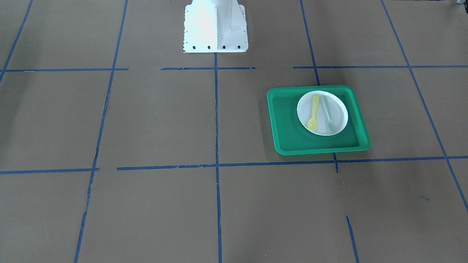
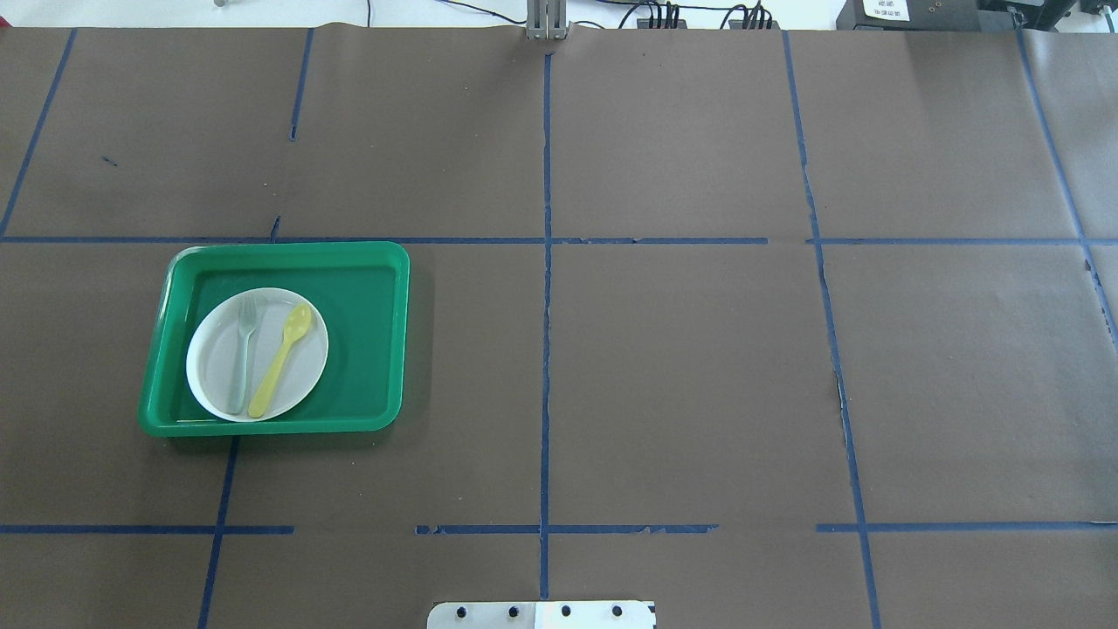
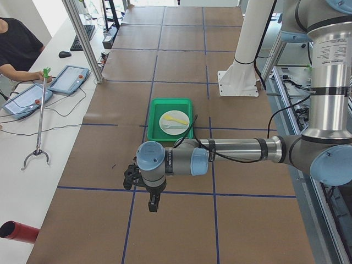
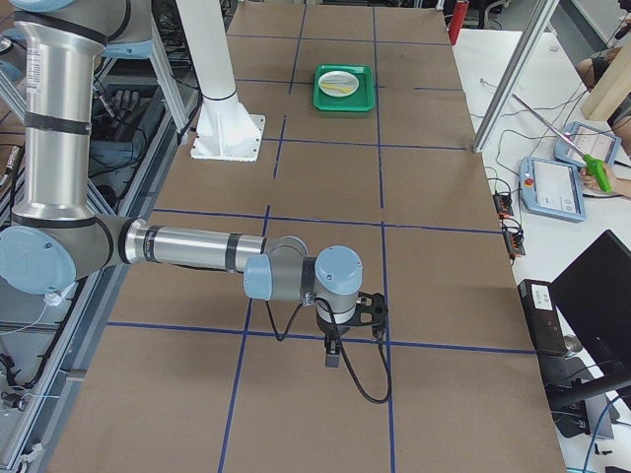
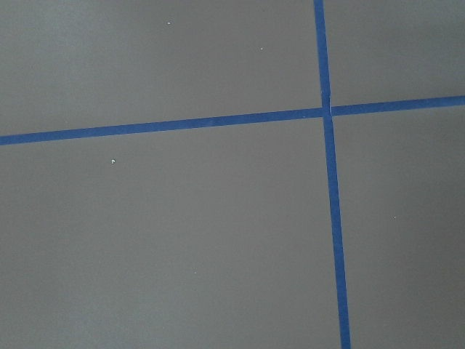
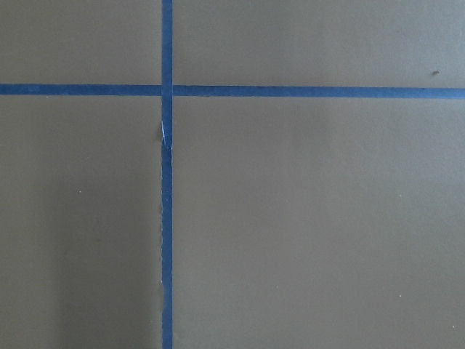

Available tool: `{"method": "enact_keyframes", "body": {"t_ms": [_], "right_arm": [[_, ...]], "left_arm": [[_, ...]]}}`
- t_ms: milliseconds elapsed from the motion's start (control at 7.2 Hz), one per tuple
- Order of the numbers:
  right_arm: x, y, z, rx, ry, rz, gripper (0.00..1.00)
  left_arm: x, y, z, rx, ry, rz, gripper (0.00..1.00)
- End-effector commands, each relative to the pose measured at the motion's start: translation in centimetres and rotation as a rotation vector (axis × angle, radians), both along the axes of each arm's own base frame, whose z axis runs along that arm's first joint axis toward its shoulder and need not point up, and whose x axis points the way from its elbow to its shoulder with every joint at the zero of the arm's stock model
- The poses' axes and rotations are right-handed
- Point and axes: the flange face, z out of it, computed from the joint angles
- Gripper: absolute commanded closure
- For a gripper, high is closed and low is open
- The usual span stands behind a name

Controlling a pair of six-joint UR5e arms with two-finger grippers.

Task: Place spoon

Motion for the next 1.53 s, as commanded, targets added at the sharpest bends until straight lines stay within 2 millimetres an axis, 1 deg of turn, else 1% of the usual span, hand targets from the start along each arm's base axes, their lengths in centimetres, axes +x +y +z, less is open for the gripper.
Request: {"method": "enact_keyframes", "body": {"t_ms": [0,278,417,556,694,833,972,1111,1250,1389], "right_arm": [[0.0,0.0,0.0,0.0,0.0,0.0,0.0],[0.0,0.0,0.0,0.0,0.0,0.0,0.0],[0.0,0.0,0.0,0.0,0.0,0.0,0.0],[0.0,0.0,0.0,0.0,0.0,0.0,0.0],[0.0,0.0,0.0,0.0,0.0,0.0,0.0],[0.0,0.0,0.0,0.0,0.0,0.0,0.0],[0.0,0.0,0.0,0.0,0.0,0.0,0.0],[0.0,0.0,0.0,0.0,0.0,0.0,0.0],[0.0,0.0,0.0,0.0,0.0,0.0,0.0],[0.0,0.0,0.0,0.0,0.0,0.0,0.0]], "left_arm": [[0.0,-0.2,-0.4,0.023,-0.001,0.006,0.0],[0.1,-1.2,-1.5,0.05,-0.003,0.006,0.0],[1.8,-4.0,-4.2,0.113,-0.006,0.041,0.0],[7.3,-5.1,-7.6,0.135,-0.004,0.105,0.0],[12.2,-5.9,-10.7,0.03,0.015,0.013,0.0],[18.3,-6.2,-15.3,-0.036,0.039,-0.032,0.0],[22.4,-5.1,-19.4,-0.071,0.071,-0.065,0.0],[25.4,-4.3,-23.2,-0.096,0.105,-0.095,0.0],[30.1,-2.7,-25.8,-0.14,0.126,-0.079,0.0],[33.9,-2.5,-28.2,-0.149,0.112,-0.115,0.0]]}}
